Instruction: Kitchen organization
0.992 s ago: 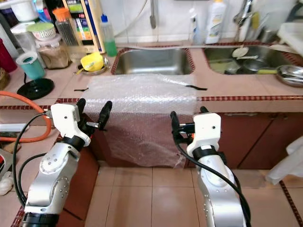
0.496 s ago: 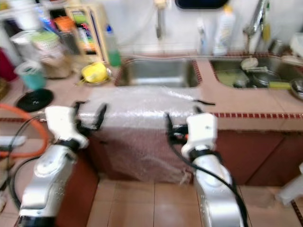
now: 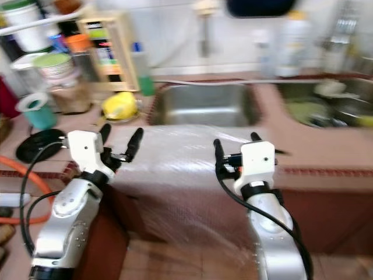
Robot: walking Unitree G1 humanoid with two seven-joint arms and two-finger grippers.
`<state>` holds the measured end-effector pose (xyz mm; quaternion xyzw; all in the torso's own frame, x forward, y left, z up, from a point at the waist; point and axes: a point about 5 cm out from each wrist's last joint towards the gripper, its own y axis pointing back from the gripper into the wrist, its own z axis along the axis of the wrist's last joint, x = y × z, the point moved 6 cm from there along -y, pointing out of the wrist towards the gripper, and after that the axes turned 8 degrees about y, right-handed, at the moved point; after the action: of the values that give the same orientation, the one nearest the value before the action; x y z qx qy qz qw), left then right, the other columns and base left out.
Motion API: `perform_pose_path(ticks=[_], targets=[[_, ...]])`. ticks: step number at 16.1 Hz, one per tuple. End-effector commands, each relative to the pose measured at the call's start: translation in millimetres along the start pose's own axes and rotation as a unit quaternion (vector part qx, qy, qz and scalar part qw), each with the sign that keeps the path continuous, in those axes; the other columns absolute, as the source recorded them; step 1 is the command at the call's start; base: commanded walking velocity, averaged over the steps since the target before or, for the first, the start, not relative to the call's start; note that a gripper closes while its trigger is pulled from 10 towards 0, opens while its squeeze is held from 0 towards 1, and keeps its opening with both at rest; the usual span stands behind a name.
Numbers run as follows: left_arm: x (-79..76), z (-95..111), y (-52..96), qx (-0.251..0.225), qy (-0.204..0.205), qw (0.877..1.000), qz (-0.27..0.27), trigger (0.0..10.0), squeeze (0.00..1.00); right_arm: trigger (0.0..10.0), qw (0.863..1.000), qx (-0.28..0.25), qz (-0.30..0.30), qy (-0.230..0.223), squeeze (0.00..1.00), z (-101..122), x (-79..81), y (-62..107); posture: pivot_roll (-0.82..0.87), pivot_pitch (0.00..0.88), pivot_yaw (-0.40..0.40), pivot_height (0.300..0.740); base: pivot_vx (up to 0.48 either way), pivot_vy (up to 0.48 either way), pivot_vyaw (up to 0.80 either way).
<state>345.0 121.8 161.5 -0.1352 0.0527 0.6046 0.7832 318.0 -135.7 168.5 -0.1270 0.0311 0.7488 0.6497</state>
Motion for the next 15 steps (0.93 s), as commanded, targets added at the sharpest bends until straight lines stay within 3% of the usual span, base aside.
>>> perform_pose_path(ticks=[1,6,15], targets=[[0.8,1.5,-2.1,0.002,-0.003,1.000,0.004,10.0,0.00,10.0,1.000,-0.007,0.000,0.005,0.00,4.0,-1.7,0.6,-0.02,0.000,0.109,0.740,0.000,0.000,0.00],[-1.1,0.3,-2.0,0.004,-0.002,1.000,0.002,10.0,0.00,10.0,1.000,-0.005,-0.002,0.009,0.00,3.5,-3.5,1.1,-0.02,0.000,0.106,0.740,0.000,0.000,0.00],[-0.7,0.1,-2.8,0.006,0.001,1.000,0.003,10.0,0.00,10.0,1.000,-0.004,0.000,0.011,0.00,3.5,-3.1,1.7,-0.03,0.000,0.106,0.740,0.000,-0.432,0.00]])
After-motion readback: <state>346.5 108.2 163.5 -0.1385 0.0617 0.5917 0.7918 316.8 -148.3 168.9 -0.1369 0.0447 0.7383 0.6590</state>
